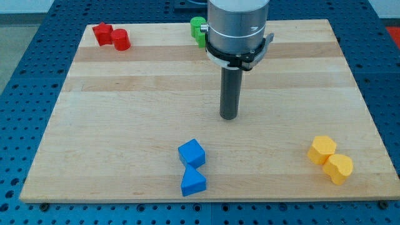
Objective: Move the red star and red circle right a bit
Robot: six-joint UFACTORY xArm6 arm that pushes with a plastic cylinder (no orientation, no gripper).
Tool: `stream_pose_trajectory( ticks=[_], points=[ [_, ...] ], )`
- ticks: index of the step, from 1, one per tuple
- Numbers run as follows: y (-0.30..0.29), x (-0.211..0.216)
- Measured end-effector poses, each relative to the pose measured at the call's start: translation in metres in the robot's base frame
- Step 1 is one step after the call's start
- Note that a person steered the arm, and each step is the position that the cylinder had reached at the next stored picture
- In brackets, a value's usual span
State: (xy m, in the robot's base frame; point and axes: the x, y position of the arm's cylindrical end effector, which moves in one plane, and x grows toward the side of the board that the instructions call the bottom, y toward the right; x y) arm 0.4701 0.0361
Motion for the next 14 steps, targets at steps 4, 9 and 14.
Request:
stream_pose_trajectory(
  ticks=[4, 9, 14],
  points=[
    [-0.002, -0.002],
    [-0.241, -0.077],
    [-0.323, -0.264]
  ],
)
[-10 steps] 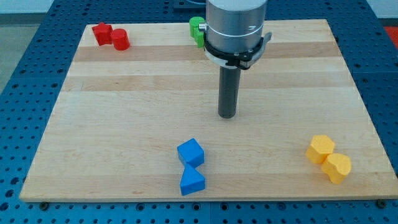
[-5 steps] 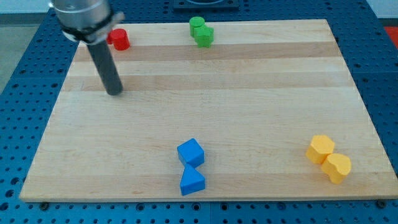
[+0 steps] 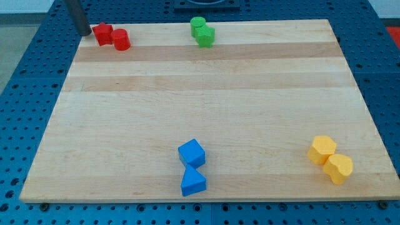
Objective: Move the red star and red circle right a bit
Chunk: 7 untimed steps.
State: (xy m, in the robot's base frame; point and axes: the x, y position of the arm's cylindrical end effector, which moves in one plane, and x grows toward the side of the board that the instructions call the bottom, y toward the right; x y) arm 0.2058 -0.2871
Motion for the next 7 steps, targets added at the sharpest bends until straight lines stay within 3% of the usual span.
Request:
stream_pose_trajectory(
  ticks=[2, 5, 7],
  points=[
    [0.008, -0.013],
    [0.015, 0.010],
    [0.050, -0.002]
  ],
)
